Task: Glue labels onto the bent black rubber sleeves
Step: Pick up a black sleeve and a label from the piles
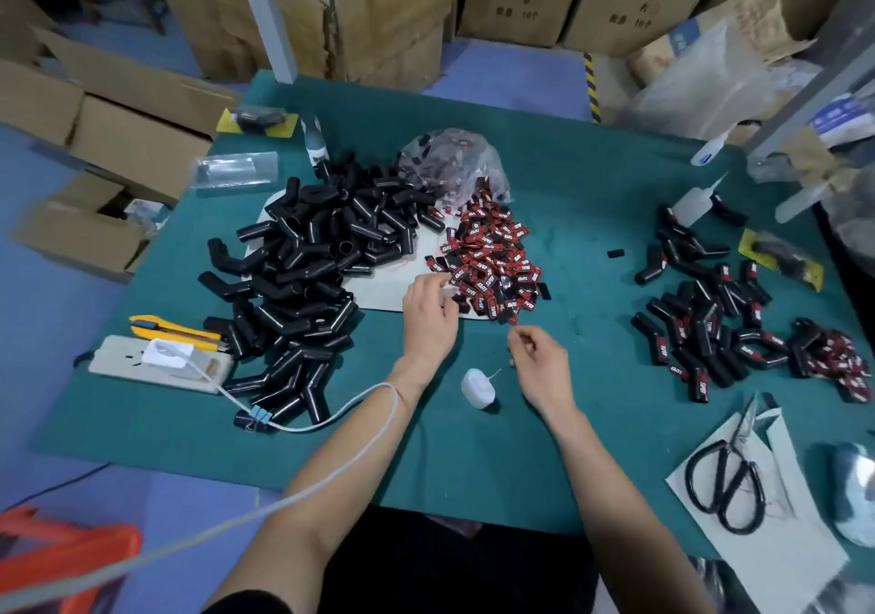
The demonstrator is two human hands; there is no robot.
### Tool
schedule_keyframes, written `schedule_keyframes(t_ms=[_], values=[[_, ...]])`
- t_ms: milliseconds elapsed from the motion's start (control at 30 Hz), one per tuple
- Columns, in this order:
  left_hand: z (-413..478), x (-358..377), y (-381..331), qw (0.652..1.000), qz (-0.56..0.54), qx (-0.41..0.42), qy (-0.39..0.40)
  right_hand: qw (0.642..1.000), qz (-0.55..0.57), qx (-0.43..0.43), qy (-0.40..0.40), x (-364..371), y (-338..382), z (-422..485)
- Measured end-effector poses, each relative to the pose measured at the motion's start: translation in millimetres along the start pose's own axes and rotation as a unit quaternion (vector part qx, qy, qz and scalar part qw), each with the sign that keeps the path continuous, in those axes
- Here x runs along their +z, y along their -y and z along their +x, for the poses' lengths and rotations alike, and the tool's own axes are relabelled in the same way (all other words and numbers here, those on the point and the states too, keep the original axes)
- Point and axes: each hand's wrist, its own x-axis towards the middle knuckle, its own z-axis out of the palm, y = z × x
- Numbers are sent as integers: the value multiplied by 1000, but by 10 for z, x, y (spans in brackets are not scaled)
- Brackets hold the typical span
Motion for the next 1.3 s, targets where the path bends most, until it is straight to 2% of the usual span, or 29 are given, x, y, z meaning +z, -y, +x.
schedule_keyframes(t_ms=[67, 167, 233, 300, 433, 733, 967, 1167, 1300], values=[[33, 33, 9, 998, 60, 7, 17, 1000, -7, -25, -16, 20, 143, 255], [39, 77, 27, 990, 133, 22, 49, 989, -60, -123, -56, 136, 275, 550], [35, 101, 55, 981, 178, 42, 65, 971, -144, -189, -34, 249, 209, 563], [34, 113, 67, 979, 186, 52, 71, 956, -197, -216, -15, 284, 160, 575], [32, 104, 72, 979, 167, 87, 75, 950, -195, -238, -44, 303, 154, 612], [58, 92, 150, 989, 97, 103, 47, 948, -174, -265, -24, 314, 73, 670], [17, 120, 264, 985, 95, 139, 34, 949, -145, -277, -22, 333, 62, 613], [-22, 77, 285, 992, 38, 117, 9, 950, -143, -275, -42, 270, 77, 502], [54, 11, 232, 997, 19, 73, 9, 942, -162, -292, -34, 224, 48, 377]])
